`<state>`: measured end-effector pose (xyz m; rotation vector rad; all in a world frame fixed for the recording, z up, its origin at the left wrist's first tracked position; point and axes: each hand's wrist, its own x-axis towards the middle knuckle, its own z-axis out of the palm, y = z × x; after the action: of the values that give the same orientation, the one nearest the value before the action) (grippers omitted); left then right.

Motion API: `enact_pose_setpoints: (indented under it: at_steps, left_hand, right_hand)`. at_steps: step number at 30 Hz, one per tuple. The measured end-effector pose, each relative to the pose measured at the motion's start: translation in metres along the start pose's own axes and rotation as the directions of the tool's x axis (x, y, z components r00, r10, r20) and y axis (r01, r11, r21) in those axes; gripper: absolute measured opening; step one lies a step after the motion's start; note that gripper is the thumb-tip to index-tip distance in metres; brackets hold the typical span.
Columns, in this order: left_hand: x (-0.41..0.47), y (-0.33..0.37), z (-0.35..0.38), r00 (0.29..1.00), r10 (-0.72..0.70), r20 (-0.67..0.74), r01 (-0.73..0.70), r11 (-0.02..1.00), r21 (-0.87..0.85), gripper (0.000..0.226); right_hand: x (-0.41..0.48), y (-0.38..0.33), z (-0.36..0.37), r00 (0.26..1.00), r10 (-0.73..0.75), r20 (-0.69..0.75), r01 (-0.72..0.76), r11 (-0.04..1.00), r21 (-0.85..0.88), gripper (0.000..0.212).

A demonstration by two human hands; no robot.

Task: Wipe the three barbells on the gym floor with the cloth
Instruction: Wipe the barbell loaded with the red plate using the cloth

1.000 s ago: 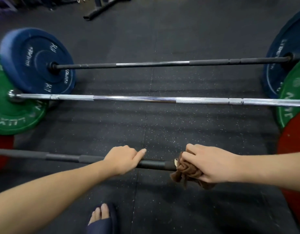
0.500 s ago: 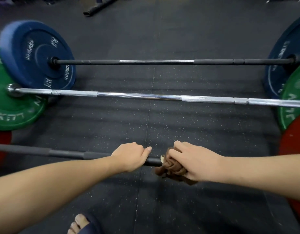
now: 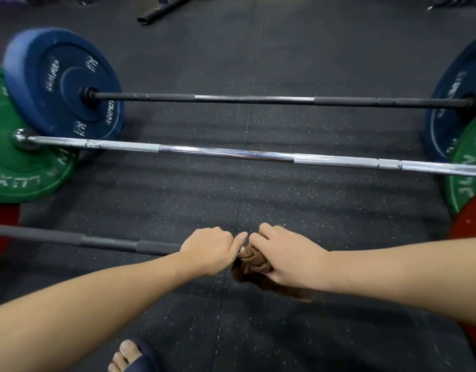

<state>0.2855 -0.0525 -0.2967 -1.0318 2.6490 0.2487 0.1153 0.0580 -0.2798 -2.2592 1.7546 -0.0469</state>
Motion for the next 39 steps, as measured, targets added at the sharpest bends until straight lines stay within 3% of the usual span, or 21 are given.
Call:
enact_pose_setpoints:
  at_steps: [6, 10, 13, 16, 21, 25, 32, 39]
  left_hand:
    - [0.0, -0.001, -0.002, 1.0, 0.008, 0.005, -0.008, 1.0, -0.027, 0.056]
    - [0.0, -0.004, 0.0, 1.0, 0.009, 0.005, -0.009, 0.999, -0.033, 0.06]
    - [-0.003, -0.009, 0.002, 1.0, -0.005, 0.002, 0.005, 1.0, 0.005, 0.062]
    - [-0.01, -0.023, 0.003, 1.0, 0.008, 0.002, -0.008, 0.998, 0.069, 0.058]
    - [-0.02, -0.074, -0.001, 0.992, -0.126, 0.024, 0.123, 0.988, 0.089, 0.061]
    - [-0.019, -0.072, -0.002, 0.996, -0.081, 0.025, 0.076, 0.986, 0.145, 0.037]
    - [-0.017, -0.077, 0.002, 0.999, -0.039, 0.035, 0.032, 0.979, 0.2, 0.032]
    - [-0.019, -0.074, -0.004, 0.998, -0.012, 0.063, -0.002, 0.973, 0.23, 0.028]
  right_hand:
    - [-0.029, 0.025, -0.006, 0.995, 0.018, 0.102, -0.023, 0.999, 0.041, 0.037]
    - [-0.039, 0.034, -0.011, 0.985, 0.025, 0.168, -0.021, 0.999, -0.028, 0.056]
    - [-0.021, 0.022, -0.01, 0.993, -0.002, 0.117, 0.004, 1.0, -0.012, 0.037]
    - [0.008, 0.004, -0.005, 0.995, -0.056, 0.085, 0.054, 0.998, 0.024, 0.038]
    - [0.051, -0.025, 0.004, 0.996, -0.082, 0.045, 0.081, 0.997, 0.015, 0.041]
    - [0.047, -0.022, 0.008, 0.996, -0.086, 0.038, 0.085, 0.996, 0.017, 0.041]
    - [0.013, 0.003, 0.003, 0.997, -0.062, 0.048, 0.06, 0.997, 0.048, 0.035]
    - [0.044, -0.023, 0.007, 0.999, -0.031, 0.011, 0.031, 0.999, 0.033, 0.033]
